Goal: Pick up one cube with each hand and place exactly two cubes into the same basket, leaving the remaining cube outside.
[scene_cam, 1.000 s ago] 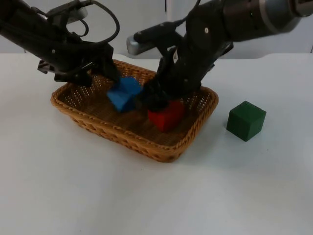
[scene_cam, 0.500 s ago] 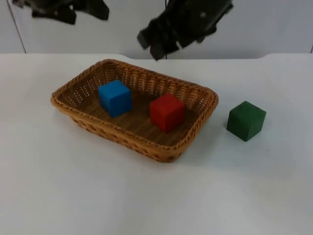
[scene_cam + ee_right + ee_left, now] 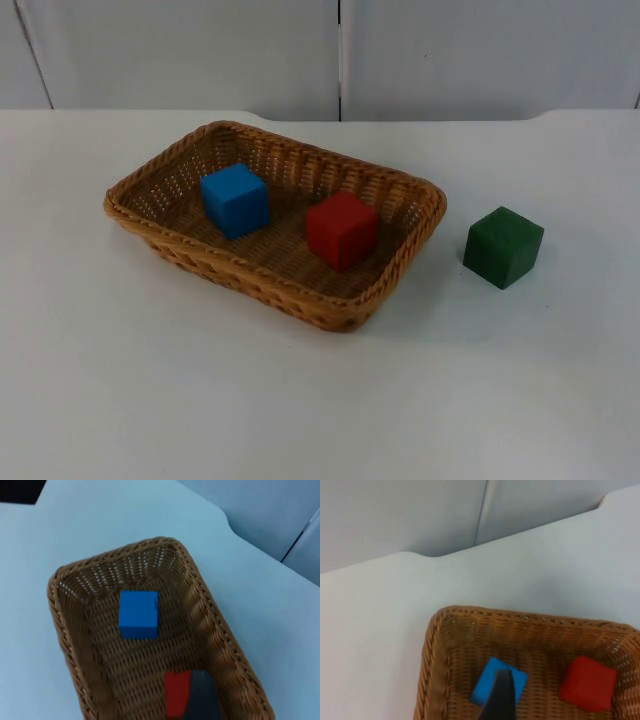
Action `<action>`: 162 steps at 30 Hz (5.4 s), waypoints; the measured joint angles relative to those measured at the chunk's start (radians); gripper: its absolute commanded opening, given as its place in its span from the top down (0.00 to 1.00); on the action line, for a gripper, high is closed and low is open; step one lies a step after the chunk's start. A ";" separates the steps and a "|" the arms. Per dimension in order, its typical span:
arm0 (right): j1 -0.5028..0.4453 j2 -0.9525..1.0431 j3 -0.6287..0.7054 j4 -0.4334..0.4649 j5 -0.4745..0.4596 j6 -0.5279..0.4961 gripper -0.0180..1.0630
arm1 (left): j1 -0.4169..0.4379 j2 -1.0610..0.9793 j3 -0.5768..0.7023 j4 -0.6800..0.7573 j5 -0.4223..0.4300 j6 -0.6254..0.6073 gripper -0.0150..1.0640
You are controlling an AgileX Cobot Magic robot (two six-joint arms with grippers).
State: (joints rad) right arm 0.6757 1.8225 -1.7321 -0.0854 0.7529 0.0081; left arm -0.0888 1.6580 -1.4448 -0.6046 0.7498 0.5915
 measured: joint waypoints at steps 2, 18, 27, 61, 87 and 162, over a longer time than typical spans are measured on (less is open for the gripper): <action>0.000 -0.024 0.024 0.004 0.000 0.000 0.47 | 0.000 -0.017 0.007 0.006 0.010 -0.010 0.32; 0.000 -0.275 0.360 0.038 -0.123 0.000 0.47 | 0.000 -0.222 0.208 0.017 0.017 -0.018 0.32; 0.000 -0.353 0.416 0.059 -0.123 0.000 0.47 | 0.000 -0.368 0.327 0.028 0.001 -0.020 0.32; 0.000 -0.838 0.813 0.066 -0.141 0.000 0.47 | 0.000 -1.016 0.691 0.057 0.081 -0.044 0.32; 0.000 -1.437 1.059 0.066 -0.049 0.000 0.47 | 0.000 -1.484 0.824 0.301 0.223 -0.319 0.32; 0.000 -1.820 1.209 0.065 0.325 0.000 0.32 | 0.000 -1.654 0.945 0.567 0.335 -0.555 0.01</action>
State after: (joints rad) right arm 0.6757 0.0025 -0.5229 -0.0207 1.0776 0.0081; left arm -0.0888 0.0040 -0.5002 -0.0378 1.0846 0.0366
